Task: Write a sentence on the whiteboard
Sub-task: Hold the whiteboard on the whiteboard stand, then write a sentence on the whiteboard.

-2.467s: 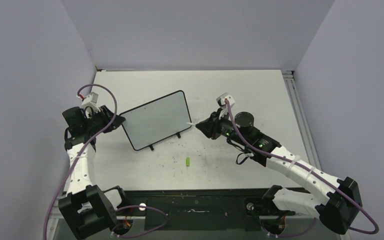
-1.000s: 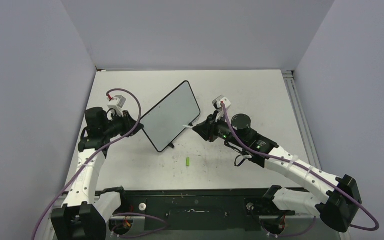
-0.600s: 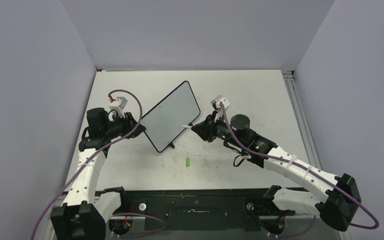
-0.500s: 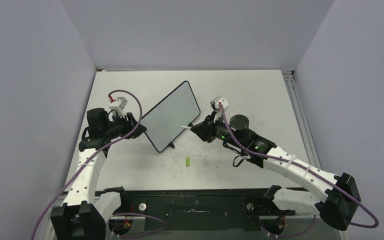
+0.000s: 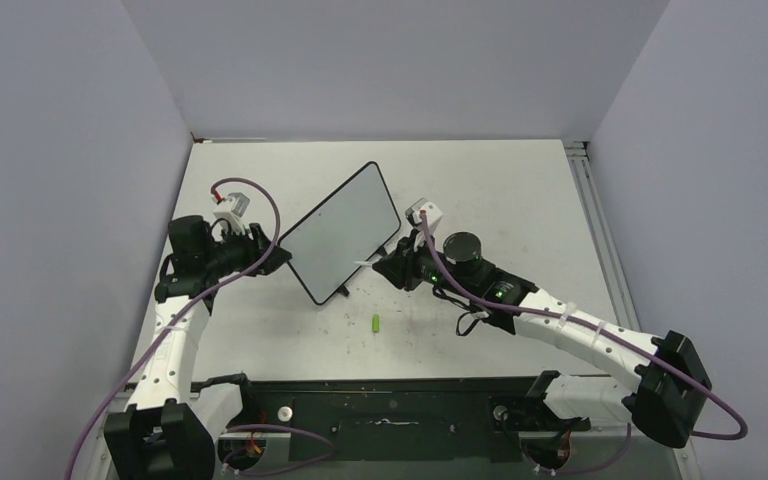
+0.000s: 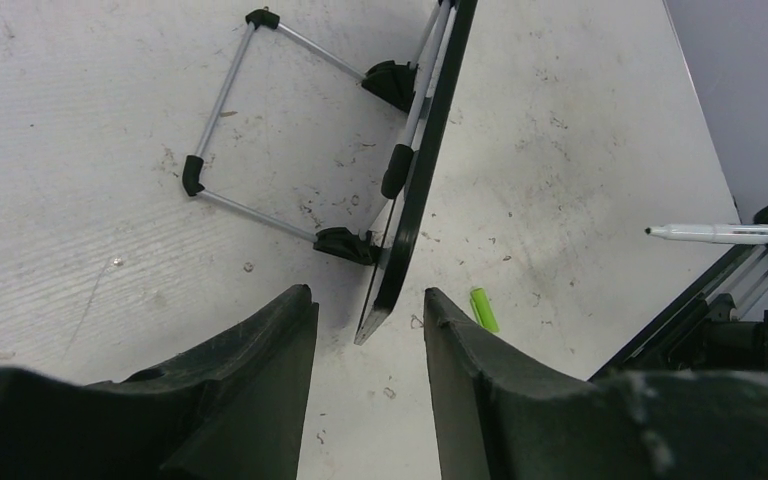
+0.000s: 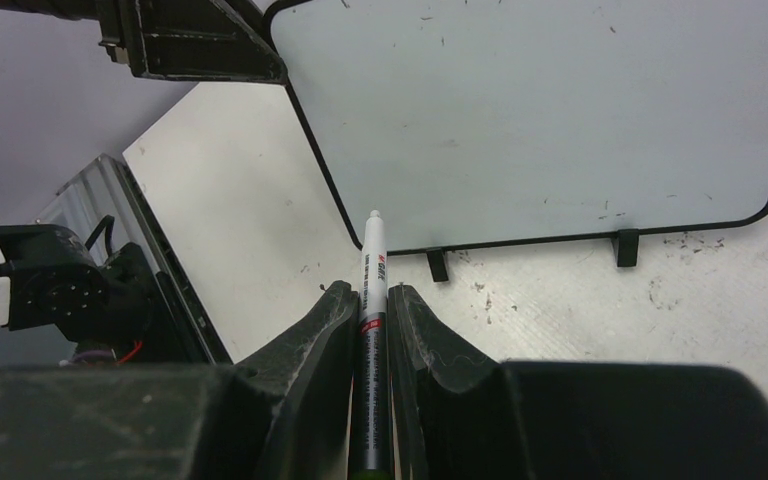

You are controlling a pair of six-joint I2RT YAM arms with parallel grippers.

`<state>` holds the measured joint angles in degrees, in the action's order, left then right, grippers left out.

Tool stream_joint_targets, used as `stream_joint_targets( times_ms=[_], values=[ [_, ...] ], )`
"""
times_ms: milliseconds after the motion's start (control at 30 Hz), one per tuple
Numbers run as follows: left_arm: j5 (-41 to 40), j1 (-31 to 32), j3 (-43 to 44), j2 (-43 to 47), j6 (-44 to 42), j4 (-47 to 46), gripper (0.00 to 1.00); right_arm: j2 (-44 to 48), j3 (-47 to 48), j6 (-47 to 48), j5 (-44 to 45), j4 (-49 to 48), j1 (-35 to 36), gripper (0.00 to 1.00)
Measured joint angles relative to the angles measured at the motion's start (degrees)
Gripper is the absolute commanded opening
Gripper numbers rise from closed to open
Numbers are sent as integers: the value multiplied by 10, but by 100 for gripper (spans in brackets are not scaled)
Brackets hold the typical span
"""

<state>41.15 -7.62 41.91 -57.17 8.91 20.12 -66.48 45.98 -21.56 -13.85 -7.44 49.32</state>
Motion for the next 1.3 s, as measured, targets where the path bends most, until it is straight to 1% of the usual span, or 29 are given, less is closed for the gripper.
stream_joint_targets(
  times_ms=[67,200,300,433,500,900,1300],
  values=[
    [9,0,0,0,5,-6,39,-9,1,2,1,0,3,8],
    [15,0,0,-3,10,-12,30,-24,10,5,1,-2,9,8],
    [16,0,0,-9,12,-13,20,-40,24,10,-1,-13,10,5],
    [17,0,1,-10,12,-14,6,-64,35,16,-11,-37,10,5],
    [17,0,1,-10,7,-14,1,-80,41,19,-18,-50,10,5],
    [14,0,2,-10,-9,-15,0,-169,84,42,-53,-99,10,5],
    [14,0,2,-10,-13,-15,0,-224,139,62,-58,-110,17,5]
  ],
)
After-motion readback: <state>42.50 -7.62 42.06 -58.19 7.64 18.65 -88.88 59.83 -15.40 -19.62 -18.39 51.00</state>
